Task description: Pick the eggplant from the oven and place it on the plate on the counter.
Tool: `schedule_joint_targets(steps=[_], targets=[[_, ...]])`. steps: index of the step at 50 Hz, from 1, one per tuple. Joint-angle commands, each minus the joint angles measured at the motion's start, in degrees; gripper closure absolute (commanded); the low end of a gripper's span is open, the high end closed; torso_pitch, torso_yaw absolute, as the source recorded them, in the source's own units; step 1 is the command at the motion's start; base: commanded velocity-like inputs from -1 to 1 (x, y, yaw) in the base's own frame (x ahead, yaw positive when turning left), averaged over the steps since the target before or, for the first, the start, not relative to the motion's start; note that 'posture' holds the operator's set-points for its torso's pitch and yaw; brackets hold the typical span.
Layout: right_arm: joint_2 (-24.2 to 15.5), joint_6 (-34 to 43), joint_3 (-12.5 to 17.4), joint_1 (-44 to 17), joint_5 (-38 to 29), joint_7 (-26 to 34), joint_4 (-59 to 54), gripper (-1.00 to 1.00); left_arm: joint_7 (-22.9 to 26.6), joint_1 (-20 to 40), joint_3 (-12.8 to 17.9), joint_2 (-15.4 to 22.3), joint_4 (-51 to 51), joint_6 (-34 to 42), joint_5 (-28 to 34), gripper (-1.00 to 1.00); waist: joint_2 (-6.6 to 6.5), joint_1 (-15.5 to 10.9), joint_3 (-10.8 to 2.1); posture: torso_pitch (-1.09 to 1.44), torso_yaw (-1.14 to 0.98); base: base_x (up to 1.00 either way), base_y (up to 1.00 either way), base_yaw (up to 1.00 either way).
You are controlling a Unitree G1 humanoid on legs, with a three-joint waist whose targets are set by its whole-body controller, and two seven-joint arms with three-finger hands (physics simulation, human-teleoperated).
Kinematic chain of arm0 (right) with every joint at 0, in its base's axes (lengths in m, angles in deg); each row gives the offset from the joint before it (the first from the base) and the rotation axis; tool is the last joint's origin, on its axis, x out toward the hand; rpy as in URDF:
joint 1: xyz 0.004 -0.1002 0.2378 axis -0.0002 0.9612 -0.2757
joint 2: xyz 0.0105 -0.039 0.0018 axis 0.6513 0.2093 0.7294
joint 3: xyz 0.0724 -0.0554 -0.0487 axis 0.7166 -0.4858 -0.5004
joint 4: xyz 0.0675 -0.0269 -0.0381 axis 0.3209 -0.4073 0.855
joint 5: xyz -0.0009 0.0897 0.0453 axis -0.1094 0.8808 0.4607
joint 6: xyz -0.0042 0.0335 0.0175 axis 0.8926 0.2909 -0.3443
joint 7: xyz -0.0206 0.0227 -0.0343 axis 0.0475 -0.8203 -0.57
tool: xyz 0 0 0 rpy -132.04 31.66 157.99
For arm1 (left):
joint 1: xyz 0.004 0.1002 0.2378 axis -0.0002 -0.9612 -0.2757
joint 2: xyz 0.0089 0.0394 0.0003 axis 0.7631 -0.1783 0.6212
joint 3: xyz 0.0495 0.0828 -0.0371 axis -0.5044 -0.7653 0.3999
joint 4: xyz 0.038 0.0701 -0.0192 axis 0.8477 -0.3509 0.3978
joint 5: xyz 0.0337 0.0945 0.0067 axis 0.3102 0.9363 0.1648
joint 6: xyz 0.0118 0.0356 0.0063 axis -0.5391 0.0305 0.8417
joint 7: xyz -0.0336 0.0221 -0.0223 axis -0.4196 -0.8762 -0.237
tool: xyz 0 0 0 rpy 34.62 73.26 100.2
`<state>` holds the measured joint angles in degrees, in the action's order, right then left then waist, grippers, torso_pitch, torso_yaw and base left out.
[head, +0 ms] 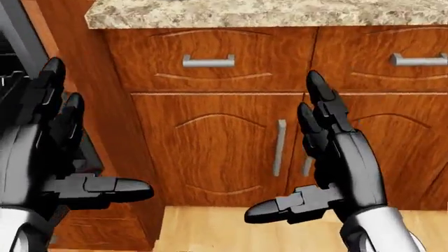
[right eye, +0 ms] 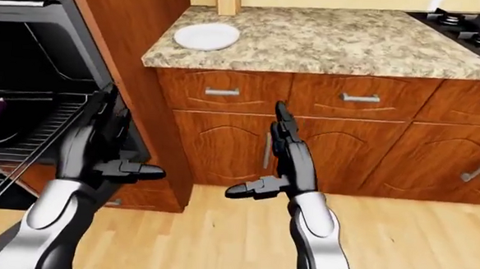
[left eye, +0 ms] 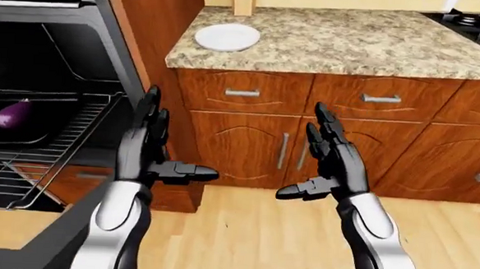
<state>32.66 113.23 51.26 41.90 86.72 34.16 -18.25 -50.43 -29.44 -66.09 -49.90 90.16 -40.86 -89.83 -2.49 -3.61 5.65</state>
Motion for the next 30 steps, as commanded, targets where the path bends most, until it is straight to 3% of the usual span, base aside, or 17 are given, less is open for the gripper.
schedule_joint_targets(steps=[1,3,6,7,10,11,12,13,15,17,27,28,29,30], targets=[[-0.56,-0.67,-0.21,-1.03,0.59,0.41,4.27,-1.0,-0.24,0.94,0.18,0.06,3.0,-1.65,0.28,-1.0,0.38,0.66,-2.24,0.0,0.0,0.0,0.0,1.0],[-0.76,0.35,-0.21,-1.24,0.49,0.55,5.71,-1.0,-0.16,0.6,0.11,-0.03,3.55,-1.49,0.27,-1.0,0.4,-0.85,-4.15,0.0,0.0,0.0,0.0,1.0],[-1.06,3.93,-0.34,-1.83,0.29,0.53,10.0,-1.0,-0.04,0.39,0.11,-0.01,5.2,-0.41,0.12,-1.0,0.41,-0.94,-4.62,0.0,0.0,0.0,0.0,1.0],[-1.18,4.39,-0.29,-2.15,0.11,0.63,10.49,-1.0,0.01,0.35,0.16,-0.02,5.74,-0.05,0.04,-1.0,0.95,-0.63,-4.67,0.0,0.0,0.0,0.0,1.0],[-1.38,8.52,0.0,-3.85,0.32,0.45,14.15,-1.0,0.06,0.59,0.26,0.02,6.75,0.84,-0.11,-1.0,3.97,1.02,-4.34,0.0,0.0,0.0,0.0,1.0],[-1.45,9.51,-0.03,-4.28,0.32,0.39,15.08,-1.0,-0.01,0.77,0.3,0.07,7.34,1.5,-0.19,-1.0,6.13,1.65,-5.06,0.0,0.0,0.0,0.0,1.0],[-1.63,10.23,-0.02,-4.72,0.2,0.42,15.65,-1.0,-0.16,0.94,0.49,0.11,8.59,2.8,-0.44,-1.0,9.16,3.16,-6.2,0.0,0.0,0.0,0.0,1.0],[-1.77,11.01,0.05,-5.31,0.13,0.42,16.09,-1.0,-0.17,1.09,0.69,0.16,8.94,3.15,-0.62,-1.0,6.13,2.62,-5.11,0.0,0.0,0.0,0.0,1.0],[-1.87,13.08,0.17,-6.54,0.26,0.29,17.62,-1.0,-0.15,1.3,1.43,0.39,9.85,3.95,-1.21,-1.0,7.15,2.69,-5.66,0.0,0.0,0.0,0.0,1.0],[-1.92,14.72,0.07,-7.32,0.3,0.0,18.9,-1.0,-0.05,0.97,2.05,0.56,9.9,3.65,-1.63,-1.0,6.66,2.51,-5.84,0.0,0.0,0.0,0.0,1.0],[-2.19,20.35,-0.86,-10.56,0.92,-0.56,23.65,-1.0,-1.18,2.21,4.4,1.83,12.84,7.01,-4.44,-1.0,-0.06,2.66,-4.57,0.0,0.0,0.0,0.0,1.0],[-2.17,20.57,-1.42,-10.43,0.74,-0.51,24.04,-1.0,-1.37,2.24,4.59,1.9,13.22,7.35,-4.71,-1.0,-1.31,2.55,-4.83,0.0,0.0,0.0,0.0,1.0],[-2.18,20.15,-1.81,-10.31,0.44,-0.33,23.76,-1.0,-1.51,2.35,4.81,1.99,13.35,7.56,-5.0,-1.0,-2.88,2.34,-6.33,0.0,0.0,0.0,0.0,1.0],[-2.13,20.27,-1.96,-10.5,0.26,-0.25,23.79,-1.0,-1.56,2.39,4.85,2.12,13.24,7.45,-5.09,-1.0,-1.79,1.58,-4.59,0.0,0.0,0.0,0.0,1.0]])
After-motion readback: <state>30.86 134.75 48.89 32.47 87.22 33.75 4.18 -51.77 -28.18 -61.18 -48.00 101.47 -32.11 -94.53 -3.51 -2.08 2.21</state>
